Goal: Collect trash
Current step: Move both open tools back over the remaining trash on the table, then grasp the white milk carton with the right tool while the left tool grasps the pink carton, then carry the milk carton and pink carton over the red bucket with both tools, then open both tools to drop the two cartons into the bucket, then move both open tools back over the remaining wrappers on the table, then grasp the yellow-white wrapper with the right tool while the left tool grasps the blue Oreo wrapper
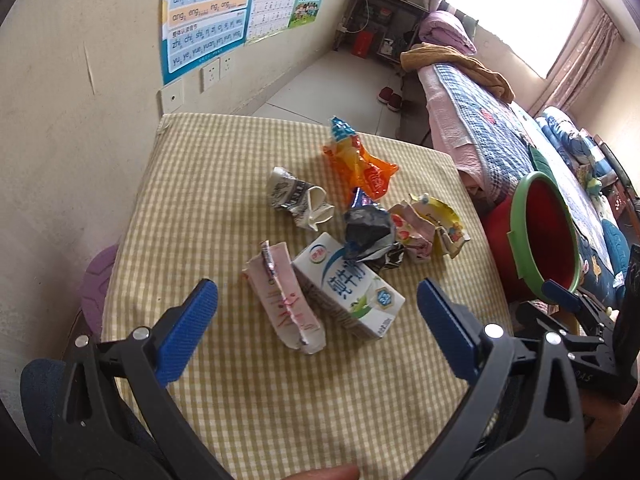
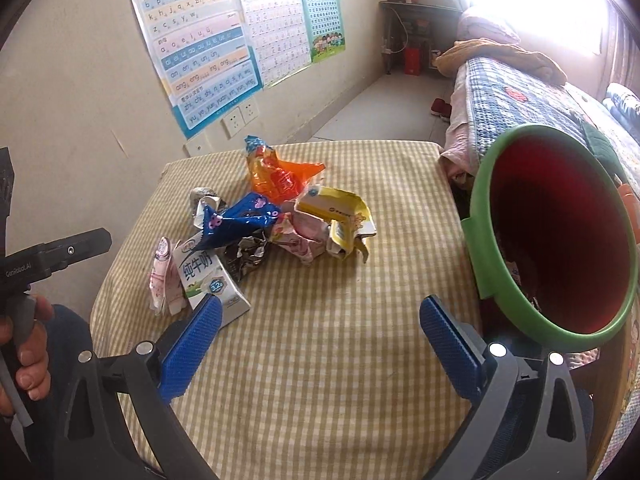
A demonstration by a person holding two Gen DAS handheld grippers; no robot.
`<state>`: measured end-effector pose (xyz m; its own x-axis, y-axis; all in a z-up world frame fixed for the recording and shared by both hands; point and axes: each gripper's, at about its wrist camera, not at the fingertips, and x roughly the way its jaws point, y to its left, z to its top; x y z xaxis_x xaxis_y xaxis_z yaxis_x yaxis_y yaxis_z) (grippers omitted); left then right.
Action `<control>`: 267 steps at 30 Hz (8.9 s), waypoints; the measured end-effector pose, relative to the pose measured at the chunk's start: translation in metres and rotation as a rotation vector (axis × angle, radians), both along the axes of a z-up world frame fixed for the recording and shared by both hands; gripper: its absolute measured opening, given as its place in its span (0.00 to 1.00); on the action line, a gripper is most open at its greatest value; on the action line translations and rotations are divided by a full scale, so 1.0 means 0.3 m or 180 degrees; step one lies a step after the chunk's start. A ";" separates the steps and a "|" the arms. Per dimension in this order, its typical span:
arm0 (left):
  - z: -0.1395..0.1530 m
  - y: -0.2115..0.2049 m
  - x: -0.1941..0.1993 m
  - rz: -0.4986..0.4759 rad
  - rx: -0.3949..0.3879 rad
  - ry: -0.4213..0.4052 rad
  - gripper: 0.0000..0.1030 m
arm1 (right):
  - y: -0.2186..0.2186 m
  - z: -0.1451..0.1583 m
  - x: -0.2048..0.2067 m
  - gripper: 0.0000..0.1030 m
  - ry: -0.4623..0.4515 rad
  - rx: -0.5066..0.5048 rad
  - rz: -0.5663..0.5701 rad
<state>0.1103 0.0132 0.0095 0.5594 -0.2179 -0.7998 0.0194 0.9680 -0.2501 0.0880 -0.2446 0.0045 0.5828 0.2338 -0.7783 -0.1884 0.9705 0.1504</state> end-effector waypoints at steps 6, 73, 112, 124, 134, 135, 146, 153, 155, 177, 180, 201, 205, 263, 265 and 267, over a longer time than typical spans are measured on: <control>-0.034 0.064 -0.023 0.0084 -0.0027 0.0077 0.95 | 0.107 -0.052 0.007 0.93 0.0127 -0.0027 0.0218; -0.331 0.058 0.098 -0.0003 -0.0323 0.0860 0.37 | 0.419 -0.346 0.158 0.54 0.0631 -0.0251 0.0935; -0.162 -0.001 -0.032 -0.0080 -0.0229 0.0547 0.37 | 0.167 -0.060 -0.030 0.53 0.0302 0.0250 0.0614; -0.079 -0.146 0.004 -0.0376 -0.0149 0.0389 0.37 | -0.008 -0.005 -0.006 0.53 0.0155 0.0343 0.0226; -0.017 -0.353 0.054 -0.0755 -0.0158 0.0271 0.37 | -0.206 0.043 0.010 0.53 -0.0009 0.0334 -0.0171; -0.011 -0.378 0.060 -0.0796 -0.0159 0.0260 0.37 | -0.226 0.044 0.012 0.53 -0.0017 0.0336 -0.0209; 0.029 -0.614 0.111 -0.1187 -0.0160 0.0182 0.37 | -0.444 0.043 0.012 0.53 -0.0065 0.0350 -0.0617; 0.047 -0.729 0.143 -0.1357 -0.0202 0.0151 0.37 | -0.554 0.048 0.003 0.53 -0.0138 0.0284 -0.0844; 0.054 -0.765 0.152 -0.1410 -0.0204 0.0140 0.37 | -0.583 0.052 -0.001 0.53 -0.0148 0.0346 -0.0889; 0.023 -1.116 0.240 -0.1894 -0.0314 0.0258 0.38 | -0.829 0.033 0.017 0.37 -0.0144 0.0215 -0.1276; 0.010 -1.138 0.250 -0.1902 -0.0328 0.0283 0.42 | -0.850 0.019 0.001 0.53 -0.0141 0.0261 -0.1346; 0.046 -0.972 0.260 -0.1394 -0.0248 0.0077 0.95 | -0.778 0.043 -0.013 0.93 -0.0202 0.0146 -0.1321; 0.057 -0.890 0.233 -0.1284 -0.0235 0.0035 0.95 | -0.722 0.051 -0.017 0.93 -0.0193 0.0130 -0.1246; -0.193 -0.185 0.315 -0.0311 -0.0088 0.0356 0.77 | -0.065 -0.168 0.371 0.90 0.0406 0.0365 -0.0253; -0.203 -0.194 0.324 -0.0340 -0.0068 0.0366 0.73 | -0.076 -0.187 0.389 0.87 0.0445 0.0403 -0.0294; -0.212 -0.198 0.333 -0.0342 -0.0059 0.0381 0.68 | -0.082 -0.205 0.401 0.84 0.0485 0.0431 -0.0325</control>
<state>0.2103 -0.0461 -0.0542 0.4330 -0.2867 -0.8546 0.0916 0.9572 -0.2747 0.2082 -0.2691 -0.0569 0.4867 0.2881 -0.8247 -0.0554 0.9523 0.3000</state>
